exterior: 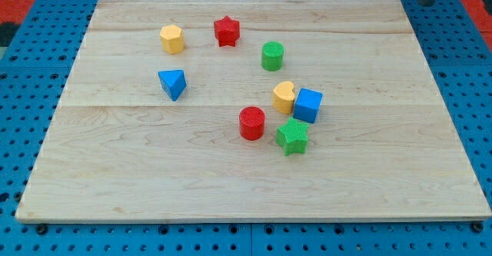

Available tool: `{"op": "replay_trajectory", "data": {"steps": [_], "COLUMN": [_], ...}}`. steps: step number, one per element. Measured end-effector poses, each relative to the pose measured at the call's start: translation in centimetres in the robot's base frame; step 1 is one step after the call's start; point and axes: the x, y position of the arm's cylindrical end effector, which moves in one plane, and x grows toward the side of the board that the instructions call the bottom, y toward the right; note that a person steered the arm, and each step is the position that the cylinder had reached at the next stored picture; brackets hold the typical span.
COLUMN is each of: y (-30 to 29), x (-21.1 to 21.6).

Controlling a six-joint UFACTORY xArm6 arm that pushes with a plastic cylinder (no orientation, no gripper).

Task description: Nudge the red star a bit right

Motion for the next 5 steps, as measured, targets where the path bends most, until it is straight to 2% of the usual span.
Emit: {"op": "replay_trajectory", "data": {"steps": [1, 2, 3, 4, 5], "y": [0.0, -2.4, -9.2, -13.9, -21.1], "x": [-0.2, 0.7, -1.0, -1.1, -0.8]}}
